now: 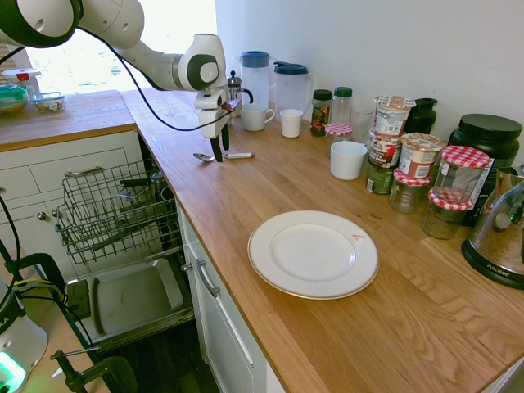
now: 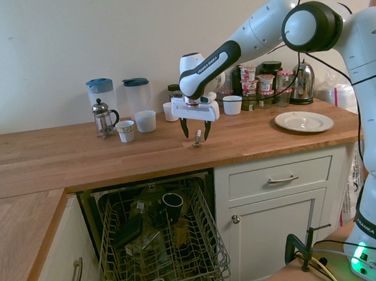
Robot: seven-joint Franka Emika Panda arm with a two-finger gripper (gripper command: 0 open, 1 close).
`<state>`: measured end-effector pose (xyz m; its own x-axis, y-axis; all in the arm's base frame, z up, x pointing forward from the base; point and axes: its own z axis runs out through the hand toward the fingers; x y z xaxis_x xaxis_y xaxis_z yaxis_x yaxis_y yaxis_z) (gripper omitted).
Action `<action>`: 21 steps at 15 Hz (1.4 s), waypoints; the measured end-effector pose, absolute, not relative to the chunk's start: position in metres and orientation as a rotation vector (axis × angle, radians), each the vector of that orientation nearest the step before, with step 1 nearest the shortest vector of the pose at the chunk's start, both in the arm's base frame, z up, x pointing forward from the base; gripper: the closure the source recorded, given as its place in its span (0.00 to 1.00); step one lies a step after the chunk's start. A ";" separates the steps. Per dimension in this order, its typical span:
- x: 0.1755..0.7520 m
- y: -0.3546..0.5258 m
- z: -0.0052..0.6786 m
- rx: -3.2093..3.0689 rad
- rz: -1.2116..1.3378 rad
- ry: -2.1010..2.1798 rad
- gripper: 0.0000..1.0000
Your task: Put the spoon in the dishwasher
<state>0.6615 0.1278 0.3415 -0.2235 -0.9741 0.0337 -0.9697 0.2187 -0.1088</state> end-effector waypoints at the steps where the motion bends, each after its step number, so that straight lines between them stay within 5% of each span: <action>1: 0.662 0.128 0.341 -1.932 -0.160 2.418 1.00; 21: 0.661 0.122 0.336 -1.929 -0.104 2.363 1.00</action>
<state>0.6613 0.1222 0.3361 -0.1986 -0.9797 -0.0261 -0.9737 0.2002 -0.1090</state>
